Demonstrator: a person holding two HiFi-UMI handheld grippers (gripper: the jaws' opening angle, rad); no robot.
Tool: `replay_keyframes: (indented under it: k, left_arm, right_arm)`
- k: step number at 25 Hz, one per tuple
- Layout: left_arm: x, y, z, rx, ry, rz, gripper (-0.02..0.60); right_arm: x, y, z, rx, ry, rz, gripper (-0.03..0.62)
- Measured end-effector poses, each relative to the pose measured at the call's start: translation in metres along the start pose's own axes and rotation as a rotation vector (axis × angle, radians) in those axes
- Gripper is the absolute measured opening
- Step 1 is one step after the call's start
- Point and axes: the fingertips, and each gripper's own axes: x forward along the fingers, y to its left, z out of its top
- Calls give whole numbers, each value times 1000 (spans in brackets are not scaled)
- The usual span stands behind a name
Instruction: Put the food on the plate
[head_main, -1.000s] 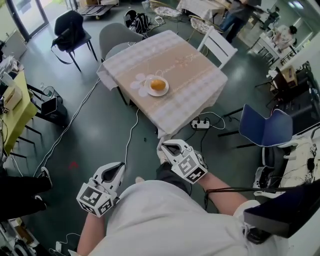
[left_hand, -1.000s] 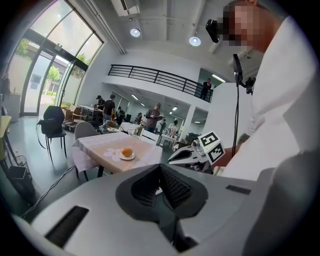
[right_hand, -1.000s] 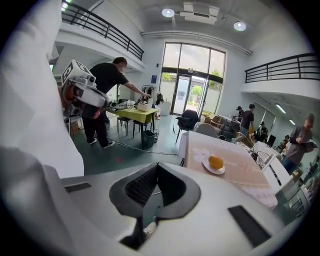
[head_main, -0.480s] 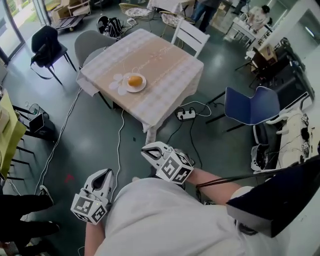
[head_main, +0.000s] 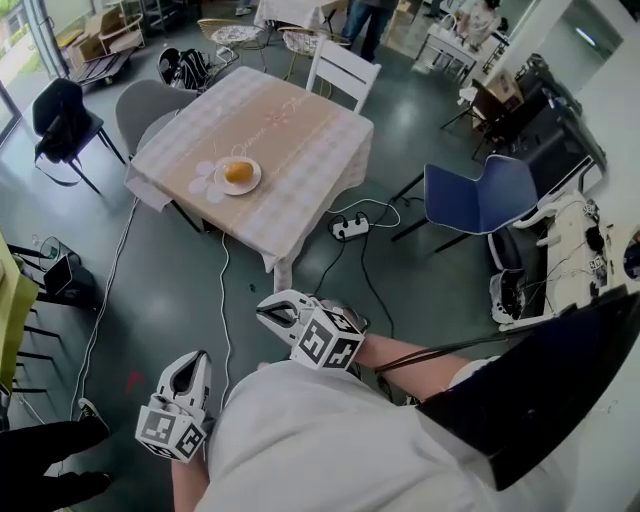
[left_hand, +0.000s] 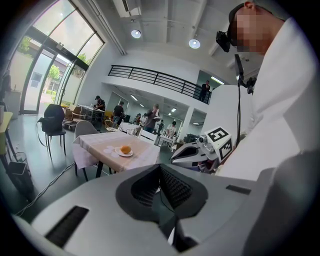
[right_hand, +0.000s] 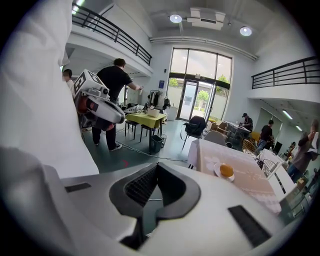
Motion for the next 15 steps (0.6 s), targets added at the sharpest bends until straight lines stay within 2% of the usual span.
replay_keyframes:
  k: [15]
  left_arm:
    - [24, 3, 4, -15, 8, -2, 9]
  right_arm:
    - [0, -23, -8, -8, 9, 5, 12]
